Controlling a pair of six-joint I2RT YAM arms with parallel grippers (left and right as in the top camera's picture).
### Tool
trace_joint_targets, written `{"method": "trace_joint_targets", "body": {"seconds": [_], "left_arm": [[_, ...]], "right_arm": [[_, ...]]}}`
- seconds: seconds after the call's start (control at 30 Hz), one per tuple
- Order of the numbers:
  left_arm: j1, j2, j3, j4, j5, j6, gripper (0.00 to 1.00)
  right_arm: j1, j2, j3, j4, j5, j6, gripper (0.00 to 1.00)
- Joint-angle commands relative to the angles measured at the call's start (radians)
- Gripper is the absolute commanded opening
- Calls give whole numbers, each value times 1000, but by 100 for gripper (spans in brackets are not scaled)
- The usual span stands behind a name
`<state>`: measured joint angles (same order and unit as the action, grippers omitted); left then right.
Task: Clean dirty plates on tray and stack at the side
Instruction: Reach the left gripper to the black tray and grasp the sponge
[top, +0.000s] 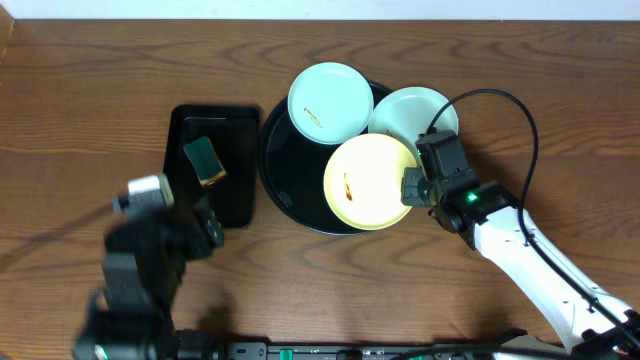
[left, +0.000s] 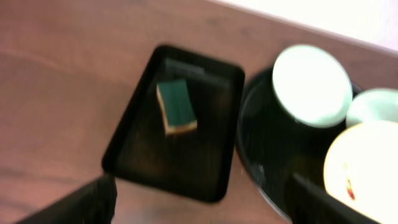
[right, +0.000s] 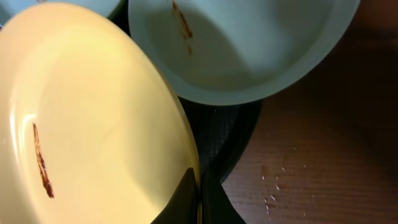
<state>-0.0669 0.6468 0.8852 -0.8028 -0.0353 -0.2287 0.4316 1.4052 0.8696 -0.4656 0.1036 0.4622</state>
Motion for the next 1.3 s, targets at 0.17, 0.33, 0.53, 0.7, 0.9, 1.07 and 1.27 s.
{"method": "trace_joint_targets", "body": {"seconds": [0.17, 0.33, 0.53, 0.7, 0.9, 1.07, 1.27], "left_arm": [[5, 642, 620, -401, 103, 18, 86], [5, 813, 659, -415, 22, 17, 85], [40, 961, 657, -394, -9, -107, 85], [61, 1072, 642, -327, -10, -118, 85], [66, 1217, 622, -248, -11, -117, 85], [91, 1316, 622, -191, -11, -117, 85], [142, 1410, 622, -151, -9, -98, 85]], "right_arm": [[56, 4, 13, 97, 80, 4, 2], [72, 13, 13, 40, 99, 0, 2], [74, 23, 13, 47, 99, 0, 1], [74, 23, 13, 51, 99, 0, 1], [74, 23, 13, 51, 99, 0, 1], [74, 23, 13, 51, 103, -10, 1], [74, 23, 13, 52, 106, -15, 1]]}}
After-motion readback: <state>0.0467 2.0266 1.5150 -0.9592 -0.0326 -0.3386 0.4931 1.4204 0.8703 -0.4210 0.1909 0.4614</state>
